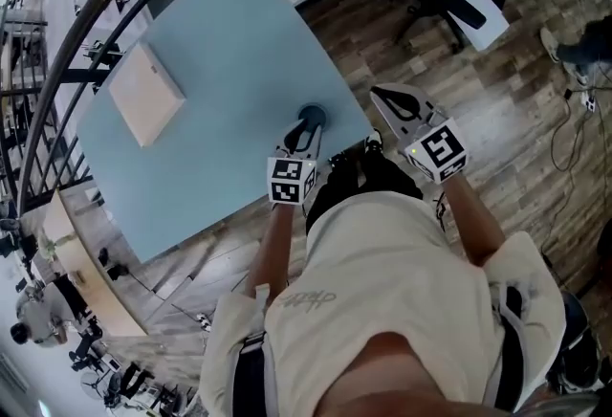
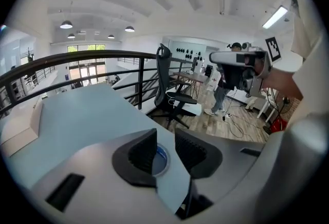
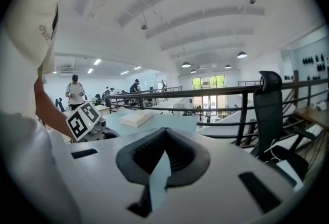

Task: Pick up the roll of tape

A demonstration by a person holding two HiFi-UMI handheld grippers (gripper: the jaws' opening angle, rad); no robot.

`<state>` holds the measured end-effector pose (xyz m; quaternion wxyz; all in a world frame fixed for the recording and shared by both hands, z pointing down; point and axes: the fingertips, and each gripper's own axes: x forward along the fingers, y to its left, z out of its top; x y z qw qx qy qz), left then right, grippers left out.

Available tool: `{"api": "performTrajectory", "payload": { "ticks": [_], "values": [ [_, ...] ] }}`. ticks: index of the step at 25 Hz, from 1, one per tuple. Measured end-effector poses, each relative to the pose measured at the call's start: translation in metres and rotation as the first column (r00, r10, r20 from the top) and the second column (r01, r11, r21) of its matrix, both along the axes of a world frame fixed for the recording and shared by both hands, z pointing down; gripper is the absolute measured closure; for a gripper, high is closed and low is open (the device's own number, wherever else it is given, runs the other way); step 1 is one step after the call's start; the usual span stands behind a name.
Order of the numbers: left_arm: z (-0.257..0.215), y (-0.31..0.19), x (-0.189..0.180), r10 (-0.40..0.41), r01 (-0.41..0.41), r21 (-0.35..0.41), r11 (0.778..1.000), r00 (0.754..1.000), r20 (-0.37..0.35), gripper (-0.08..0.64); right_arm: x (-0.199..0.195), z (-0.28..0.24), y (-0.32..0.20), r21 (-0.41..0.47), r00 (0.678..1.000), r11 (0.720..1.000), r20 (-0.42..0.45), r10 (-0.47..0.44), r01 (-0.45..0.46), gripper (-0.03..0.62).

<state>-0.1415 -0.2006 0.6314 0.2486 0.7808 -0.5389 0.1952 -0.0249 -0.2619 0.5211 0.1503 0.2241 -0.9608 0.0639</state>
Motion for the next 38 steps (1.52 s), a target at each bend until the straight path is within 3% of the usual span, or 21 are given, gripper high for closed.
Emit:
{"api": "performTrajectory", "payload": {
  "ticks": [5,8,13,28,38],
  "values": [
    [0.037,0.004,0.013,0.070,-0.069,-0.090,0.994,0.998,0.010,0.442,0.003,0.010,0.001,-0.029,1.000,0.999,-0.023,0.014,-0.015,0.586],
    [0.058,0.006,0.021,0.128,-0.120,-0.148,0.982,0.990,0.051,0.442,0.005,0.016,0.001,-0.044,0.999,0.999,-0.029,0.020,-0.021,0.586],
    [0.082,0.011,0.023,0.151,-0.134,-0.218,0.967,0.986,0.063,0.443,0.006,0.021,0.002,-0.058,0.999,0.998,-0.032,0.023,-0.025,0.586],
    [0.126,0.017,0.026,0.229,-0.167,-0.331,0.929,0.961,0.157,0.448,0.003,0.041,-0.004,-0.104,0.999,0.994,-0.043,0.008,-0.012,0.586],
    [0.132,0.017,0.030,0.340,-0.239,-0.392,0.888,0.916,0.213,0.488,0.004,0.042,-0.005,-0.118,0.999,0.993,-0.034,0.017,-0.020,0.586]
  ]
}}
